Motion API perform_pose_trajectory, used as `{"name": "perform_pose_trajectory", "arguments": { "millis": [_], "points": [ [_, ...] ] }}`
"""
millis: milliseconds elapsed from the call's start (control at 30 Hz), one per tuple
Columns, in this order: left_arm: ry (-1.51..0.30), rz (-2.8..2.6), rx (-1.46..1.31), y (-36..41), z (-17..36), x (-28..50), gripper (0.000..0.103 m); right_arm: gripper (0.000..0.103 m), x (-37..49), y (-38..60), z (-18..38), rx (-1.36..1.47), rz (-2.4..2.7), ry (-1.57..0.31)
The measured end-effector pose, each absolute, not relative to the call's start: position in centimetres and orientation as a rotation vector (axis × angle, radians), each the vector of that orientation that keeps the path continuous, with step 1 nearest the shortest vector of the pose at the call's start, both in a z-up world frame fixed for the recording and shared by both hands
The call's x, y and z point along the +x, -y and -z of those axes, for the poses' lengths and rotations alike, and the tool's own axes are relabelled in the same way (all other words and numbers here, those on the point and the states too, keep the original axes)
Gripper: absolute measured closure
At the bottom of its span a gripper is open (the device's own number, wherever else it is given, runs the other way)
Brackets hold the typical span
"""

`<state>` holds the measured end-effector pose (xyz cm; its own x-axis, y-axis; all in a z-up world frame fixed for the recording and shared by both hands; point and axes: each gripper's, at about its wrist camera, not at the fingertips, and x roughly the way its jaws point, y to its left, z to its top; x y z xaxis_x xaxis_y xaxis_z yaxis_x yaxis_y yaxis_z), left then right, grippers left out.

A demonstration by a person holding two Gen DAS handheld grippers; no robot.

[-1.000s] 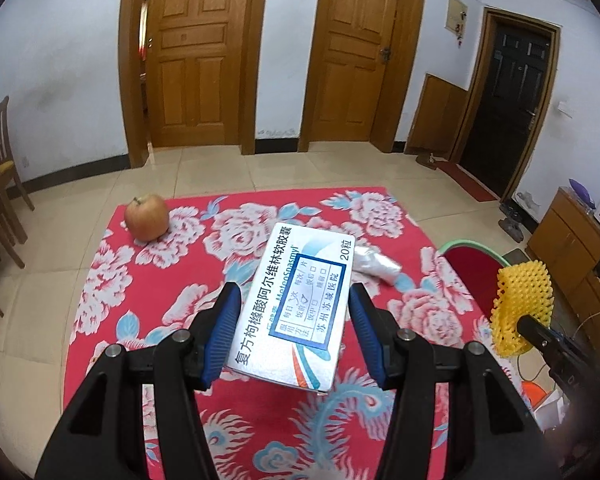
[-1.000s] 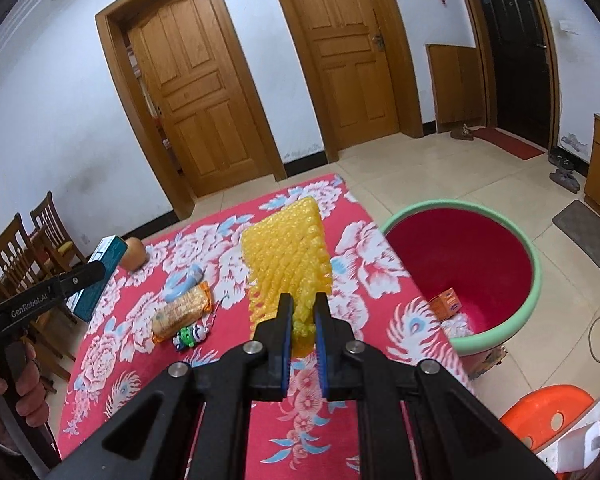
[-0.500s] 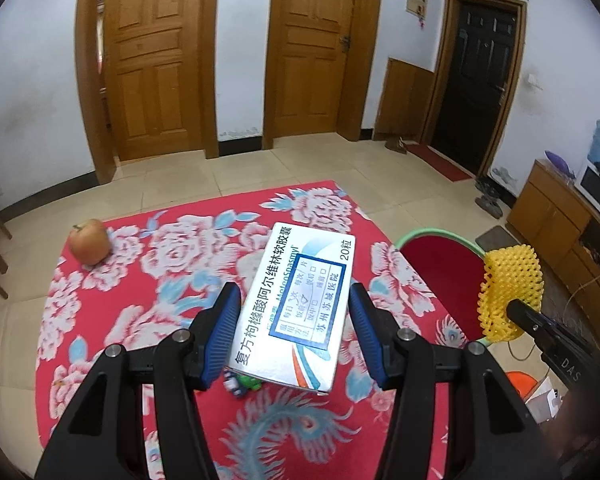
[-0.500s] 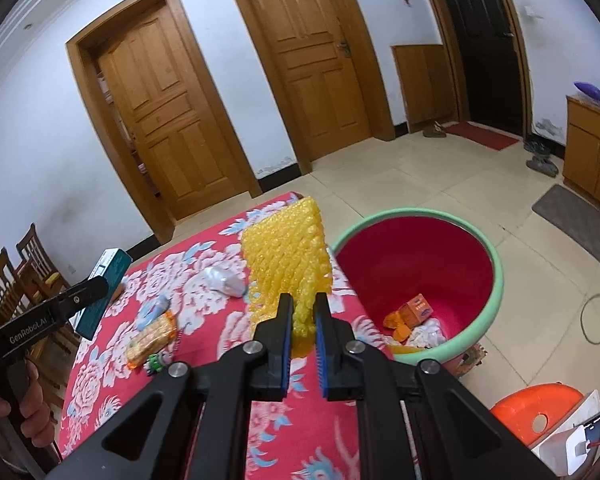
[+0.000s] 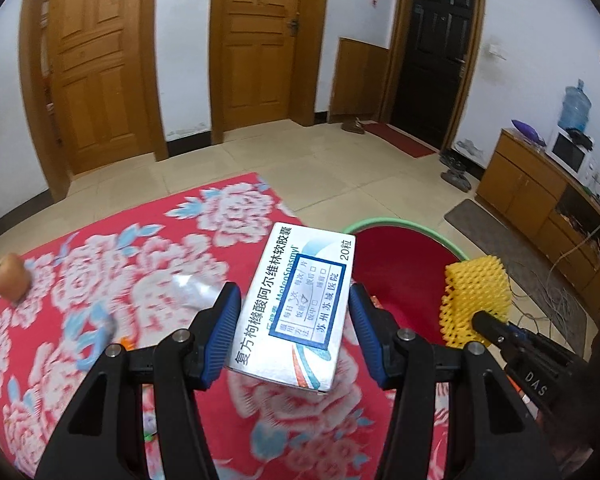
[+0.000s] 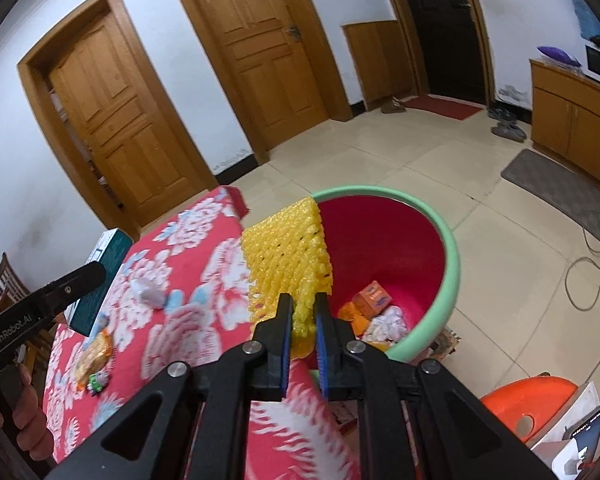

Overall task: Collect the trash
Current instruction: 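Carry the yellow net over the red tub and open the right gripper while the left carries the medicine box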

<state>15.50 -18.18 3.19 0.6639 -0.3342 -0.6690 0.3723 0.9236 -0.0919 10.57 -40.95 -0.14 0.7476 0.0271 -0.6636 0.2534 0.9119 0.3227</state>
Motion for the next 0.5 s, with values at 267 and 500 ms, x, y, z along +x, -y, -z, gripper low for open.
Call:
{"name": "perform_pose_trajectory", "arguments": {
  "millis": [267, 500],
  "points": [
    [-0.778, 0.465, 0.093, 23.1, -1.1, 17.2, 0.047, 0.085, 11.1, 43.5, 2.5, 0.474, 0.177, -0.755],
    [-0.789, 0.515, 0.122, 26.0, 0.1, 18.5, 0.047, 0.064, 10.5, 45.0, 2.8, 0.513, 0.208, -0.744]
  ]
}}
